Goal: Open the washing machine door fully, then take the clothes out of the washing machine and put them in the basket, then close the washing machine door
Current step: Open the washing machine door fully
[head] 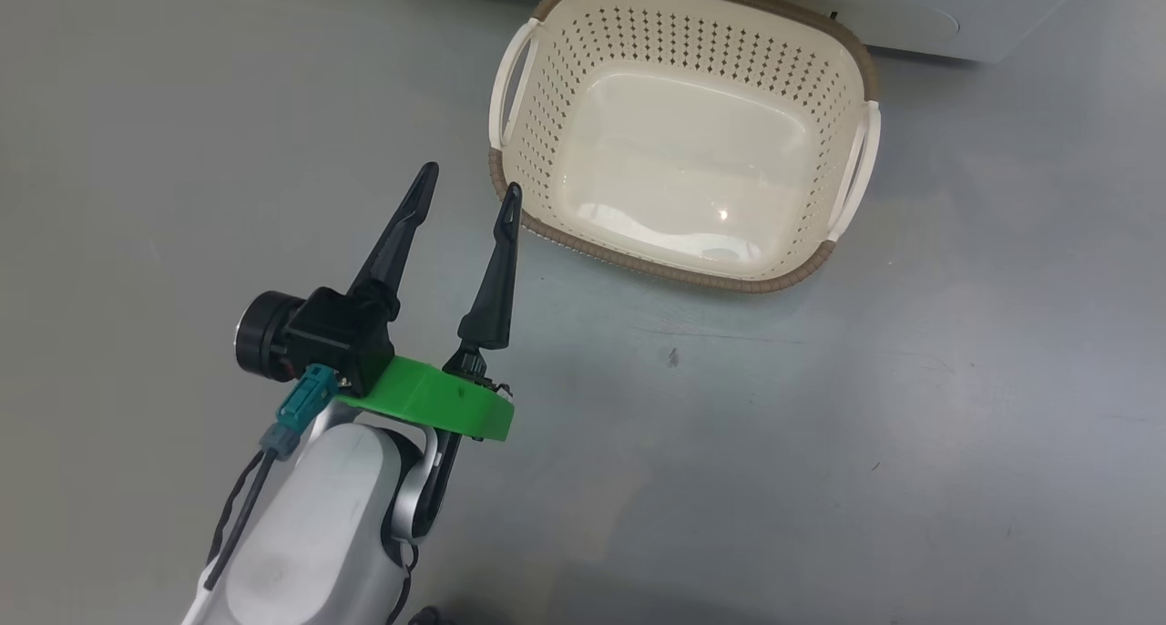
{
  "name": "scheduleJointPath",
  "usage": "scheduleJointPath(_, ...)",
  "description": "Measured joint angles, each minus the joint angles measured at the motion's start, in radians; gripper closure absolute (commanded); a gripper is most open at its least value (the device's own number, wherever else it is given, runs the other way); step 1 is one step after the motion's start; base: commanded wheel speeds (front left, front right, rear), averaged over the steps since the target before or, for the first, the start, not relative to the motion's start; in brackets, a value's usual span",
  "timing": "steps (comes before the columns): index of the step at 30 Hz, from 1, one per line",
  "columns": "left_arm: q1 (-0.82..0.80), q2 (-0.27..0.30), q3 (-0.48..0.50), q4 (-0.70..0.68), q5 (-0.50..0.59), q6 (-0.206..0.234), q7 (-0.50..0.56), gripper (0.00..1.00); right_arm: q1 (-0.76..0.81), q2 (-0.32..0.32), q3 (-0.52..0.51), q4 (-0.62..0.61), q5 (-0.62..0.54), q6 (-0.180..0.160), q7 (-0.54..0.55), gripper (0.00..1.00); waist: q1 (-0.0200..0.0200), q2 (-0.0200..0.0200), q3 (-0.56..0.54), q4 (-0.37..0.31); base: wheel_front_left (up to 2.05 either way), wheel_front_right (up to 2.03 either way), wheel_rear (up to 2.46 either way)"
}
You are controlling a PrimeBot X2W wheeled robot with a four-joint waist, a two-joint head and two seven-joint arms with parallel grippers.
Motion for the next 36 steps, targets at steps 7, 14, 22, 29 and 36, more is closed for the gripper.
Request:
scheduleJointPath(7, -0.003, 0.000, 0.006, 0.000, 0.000, 0.008, 0.000, 0.00, 0.000, -0.016, -0.002, 0.013, 0.024, 0.000, 0.053, 1.00, 0.0000, 0.0000, -0.002, 0.001, 0.00, 0.00, 0.00)
scheduleJointPath(14, -0.003, -0.001, 0.007, 0.001, 0.000, 0.009, 0.000, 0.00, 0.008, -0.026, 0.000, 0.028, 0.043, -0.004, 0.104, 1.00, 0.0000, 0.0000, -0.013, -0.004, 0.00, 0.00, 0.00)
scheduleJointPath(22, -0.004, -0.001, 0.008, 0.007, 0.002, 0.012, 0.000, 0.00, 0.035, -0.031, 0.006, 0.030, 0.059, 0.008, 0.146, 1.00, 0.0001, 0.0000, -0.027, -0.013, 0.00, 0.00, 0.00)
scheduleJointPath(29, -0.003, -0.001, 0.006, 0.020, 0.009, 0.012, 0.000, 0.00, 0.076, -0.026, 0.014, 0.040, 0.075, 0.021, 0.187, 1.00, 0.0001, 0.0000, -0.056, -0.025, 0.00, 0.00, 0.00)
scheduleJointPath(36, -0.002, -0.001, 0.009, 0.037, 0.009, 0.012, 0.000, 0.00, 0.126, -0.012, 0.019, 0.050, 0.086, 0.038, 0.217, 1.00, 0.0001, 0.0000, -0.091, -0.037, 0.00, 0.00, 0.00)
